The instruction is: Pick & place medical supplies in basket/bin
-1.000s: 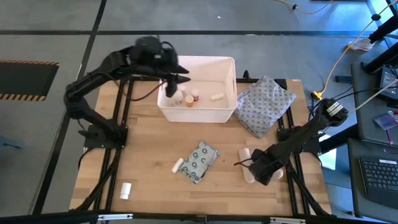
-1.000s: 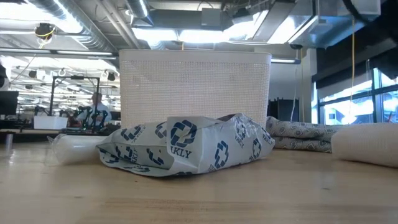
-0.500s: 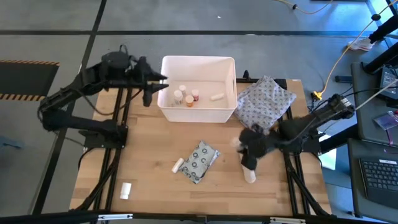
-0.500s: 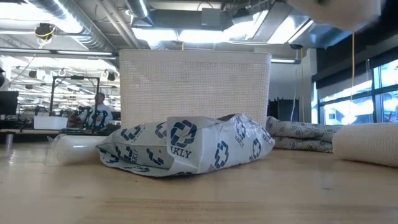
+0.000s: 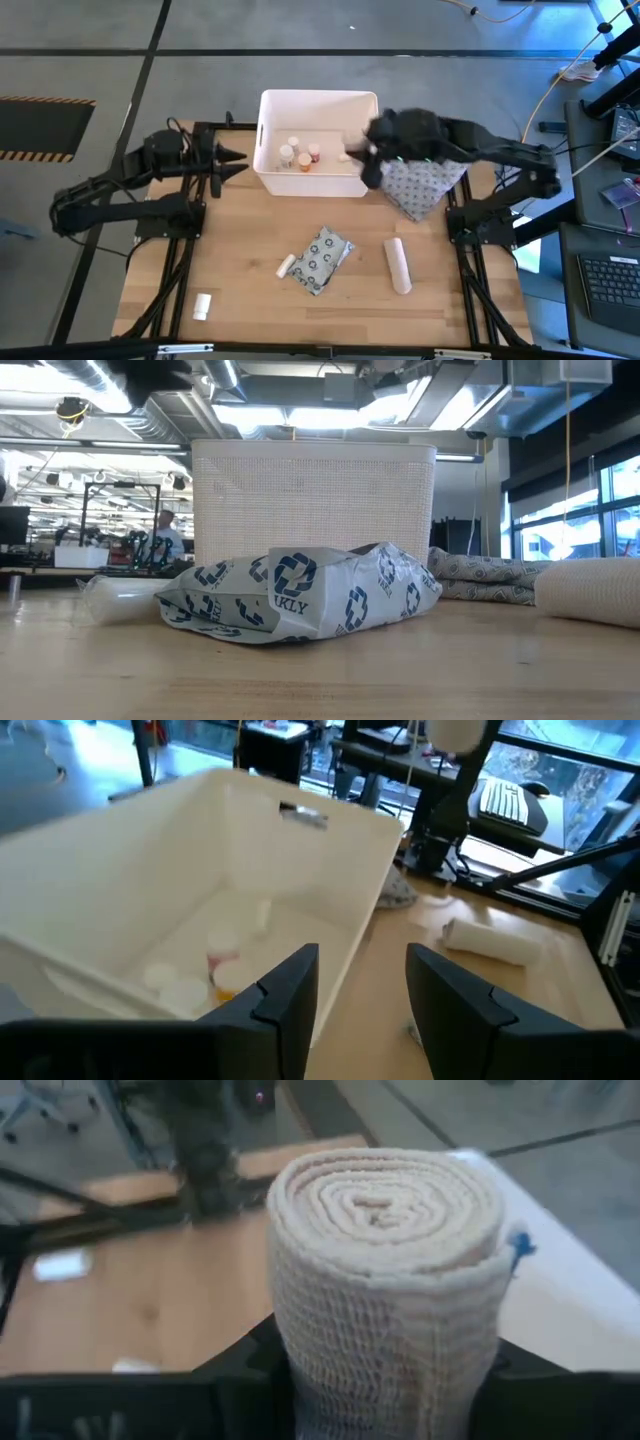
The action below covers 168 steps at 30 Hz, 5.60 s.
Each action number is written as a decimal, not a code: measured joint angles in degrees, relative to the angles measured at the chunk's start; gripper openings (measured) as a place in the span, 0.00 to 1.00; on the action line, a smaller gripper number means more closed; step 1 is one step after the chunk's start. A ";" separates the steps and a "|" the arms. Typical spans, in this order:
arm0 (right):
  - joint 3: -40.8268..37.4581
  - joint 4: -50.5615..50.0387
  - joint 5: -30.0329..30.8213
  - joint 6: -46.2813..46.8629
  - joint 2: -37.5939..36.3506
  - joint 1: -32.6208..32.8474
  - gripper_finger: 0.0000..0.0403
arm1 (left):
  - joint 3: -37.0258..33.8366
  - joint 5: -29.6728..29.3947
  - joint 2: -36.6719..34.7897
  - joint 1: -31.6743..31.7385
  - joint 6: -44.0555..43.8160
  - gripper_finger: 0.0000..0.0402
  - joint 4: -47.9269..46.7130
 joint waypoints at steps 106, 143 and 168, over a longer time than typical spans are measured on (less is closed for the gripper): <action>-19.95 -38.92 -6.51 74.23 10.43 25.92 0.80 | -5.81 0.15 -3.83 0.02 6.99 0.36 -6.60; -45.87 10.18 -18.96 55.97 10.47 27.10 0.32 | -5.81 0.12 -3.81 0.02 8.01 0.36 -6.41; 1.00 2.89 -0.08 0.41 10.23 12.00 0.31 | -5.81 -0.48 -3.82 0.00 3.95 0.36 -6.43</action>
